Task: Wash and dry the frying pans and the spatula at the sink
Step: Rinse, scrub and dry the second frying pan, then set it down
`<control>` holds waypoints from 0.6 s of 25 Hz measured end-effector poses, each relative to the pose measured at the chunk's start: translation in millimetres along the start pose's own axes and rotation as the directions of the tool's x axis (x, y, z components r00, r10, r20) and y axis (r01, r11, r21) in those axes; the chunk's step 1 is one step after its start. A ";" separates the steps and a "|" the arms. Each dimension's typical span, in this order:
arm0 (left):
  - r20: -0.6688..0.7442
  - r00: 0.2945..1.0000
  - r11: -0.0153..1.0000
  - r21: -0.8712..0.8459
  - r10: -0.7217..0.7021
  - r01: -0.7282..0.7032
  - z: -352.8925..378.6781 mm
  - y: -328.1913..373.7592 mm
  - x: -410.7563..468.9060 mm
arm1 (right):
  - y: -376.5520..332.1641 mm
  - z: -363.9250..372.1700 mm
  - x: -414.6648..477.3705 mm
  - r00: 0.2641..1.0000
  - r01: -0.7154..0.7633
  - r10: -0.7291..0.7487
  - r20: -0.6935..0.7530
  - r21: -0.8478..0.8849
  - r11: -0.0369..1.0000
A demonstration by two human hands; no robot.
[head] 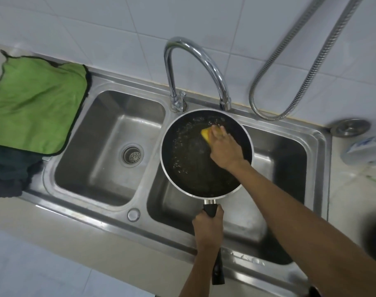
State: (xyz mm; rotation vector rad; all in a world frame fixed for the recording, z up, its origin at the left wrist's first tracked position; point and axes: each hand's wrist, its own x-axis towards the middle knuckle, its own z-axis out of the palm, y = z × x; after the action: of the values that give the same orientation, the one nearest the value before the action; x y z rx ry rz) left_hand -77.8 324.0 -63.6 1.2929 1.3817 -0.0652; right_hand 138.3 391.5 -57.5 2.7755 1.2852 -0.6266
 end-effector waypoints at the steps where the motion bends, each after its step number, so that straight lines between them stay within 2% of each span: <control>1: 0.000 1.000 1.000 0.007 0.005 -0.005 0.2 0.5 0.8 | 11.4 5.1 -19.2 1.000 -0.002 0.002 -0.011 0.001 1.000; 4: 0.010 1.000 0.999 0.038 0.021 -0.021 -0.1 2.1 1.9 | 1.4 31.6 -83.0 0.997 0.073 -0.071 -0.039 0.050 0.996; 7: 0.028 1.000 1.000 0.025 -0.008 0.007 0.0 3.4 1.5 | -40.9 37.9 -66.8 0.987 0.162 -0.160 -0.033 0.085 0.983; 9: 0.020 1.000 1.000 0.007 -0.008 0.008 0.7 2.2 0.1 | -51.7 19.0 -24.0 0.993 0.116 -0.113 -0.042 0.100 0.988; 11: 0.013 1.000 1.000 -0.002 -0.005 0.005 0.7 2.2 -2.3 | -33.7 1.8 2.9 1.000 0.014 -0.014 -0.009 0.082 0.997; 13: 0.012 1.000 1.000 -0.012 -0.012 0.012 0.6 0.4 -1.8 | -7.1 5.1 -11.1 0.999 -0.040 0.041 -0.028 0.054 0.998; 15: 0.017 1.000 1.000 -0.010 -0.006 0.007 -0.4 3.1 -2.4 | 3.2 21.2 -53.3 0.999 -0.024 0.026 -0.045 0.052 0.998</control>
State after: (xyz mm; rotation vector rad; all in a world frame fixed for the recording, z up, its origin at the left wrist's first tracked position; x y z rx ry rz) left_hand -76.7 323.9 -59.9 1.2770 1.3703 -0.0734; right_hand 102.4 346.7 -58.0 2.8583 1.2579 -0.6070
